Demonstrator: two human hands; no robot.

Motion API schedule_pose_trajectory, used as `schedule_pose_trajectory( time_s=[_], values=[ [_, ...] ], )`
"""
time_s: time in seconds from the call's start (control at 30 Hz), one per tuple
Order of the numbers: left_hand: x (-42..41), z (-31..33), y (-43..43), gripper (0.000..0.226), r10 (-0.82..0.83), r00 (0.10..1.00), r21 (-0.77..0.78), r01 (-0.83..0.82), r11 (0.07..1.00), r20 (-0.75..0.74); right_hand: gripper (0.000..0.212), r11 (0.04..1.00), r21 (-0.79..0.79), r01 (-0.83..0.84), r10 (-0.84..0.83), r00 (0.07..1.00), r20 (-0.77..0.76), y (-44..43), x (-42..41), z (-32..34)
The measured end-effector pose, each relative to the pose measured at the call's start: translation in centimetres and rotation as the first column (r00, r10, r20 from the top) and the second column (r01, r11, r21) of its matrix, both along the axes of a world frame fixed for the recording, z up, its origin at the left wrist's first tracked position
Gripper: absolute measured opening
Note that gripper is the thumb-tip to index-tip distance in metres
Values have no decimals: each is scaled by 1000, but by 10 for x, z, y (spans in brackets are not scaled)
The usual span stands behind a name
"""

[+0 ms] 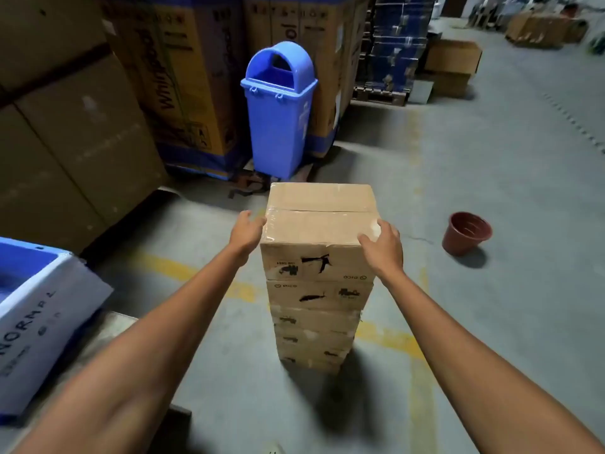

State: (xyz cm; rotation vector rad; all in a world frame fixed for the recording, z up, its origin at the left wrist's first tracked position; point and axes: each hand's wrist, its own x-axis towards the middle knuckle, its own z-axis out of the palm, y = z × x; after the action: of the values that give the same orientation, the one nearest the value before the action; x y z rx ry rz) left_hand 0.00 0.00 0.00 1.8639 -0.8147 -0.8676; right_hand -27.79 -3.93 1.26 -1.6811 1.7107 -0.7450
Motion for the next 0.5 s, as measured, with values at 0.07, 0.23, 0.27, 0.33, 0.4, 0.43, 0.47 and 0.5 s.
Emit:
schedule_pose_trajectory(
  time_s=[0.07, 0.23, 0.27, 0.33, 0.4, 0.43, 0.47, 0.5],
  values=[
    [-2, -2, -10, 59, 44, 999, 33, -44, 998, 10, 64, 999, 8, 54, -54, 998, -17, -13, 4, -2],
    [-6, -30, -22, 46, 102, 994, 132, -98, 986, -25, 67, 962, 178, 207, -226, 969, 99, -42, 5, -18],
    [-7, -34, -24, 36, 109, 993, 126, -102, 987, -50, 66, 946, 236, 223, -262, 953, 150, -47, 5, -20],
    [-10, -45, -26, 27, 160, 983, 96, -151, 984, -90, 52, 929, 283, 238, -303, 928, 217, -53, 5, -28],
    [-17, -47, -21, 31, 258, 957, 30, -256, 966, -135, 37, 937, 228, 265, -319, 916, 242, -53, 8, -31],
    [-22, -45, -18, 33, 309, 938, -2, -313, 950, -157, 36, 942, 197, 272, -318, 911, 263, -52, 10, -30],
    [-27, -43, -14, 32, 355, 918, -35, -366, 930, -176, 36, 946, 181, 268, -311, 906, 286, -51, 12, -29],
    [-32, -38, -10, 29, 401, 898, -57, -417, 907, -184, 38, 953, 165, 255, -296, 903, 312, -50, 15, -27]
  ],
)
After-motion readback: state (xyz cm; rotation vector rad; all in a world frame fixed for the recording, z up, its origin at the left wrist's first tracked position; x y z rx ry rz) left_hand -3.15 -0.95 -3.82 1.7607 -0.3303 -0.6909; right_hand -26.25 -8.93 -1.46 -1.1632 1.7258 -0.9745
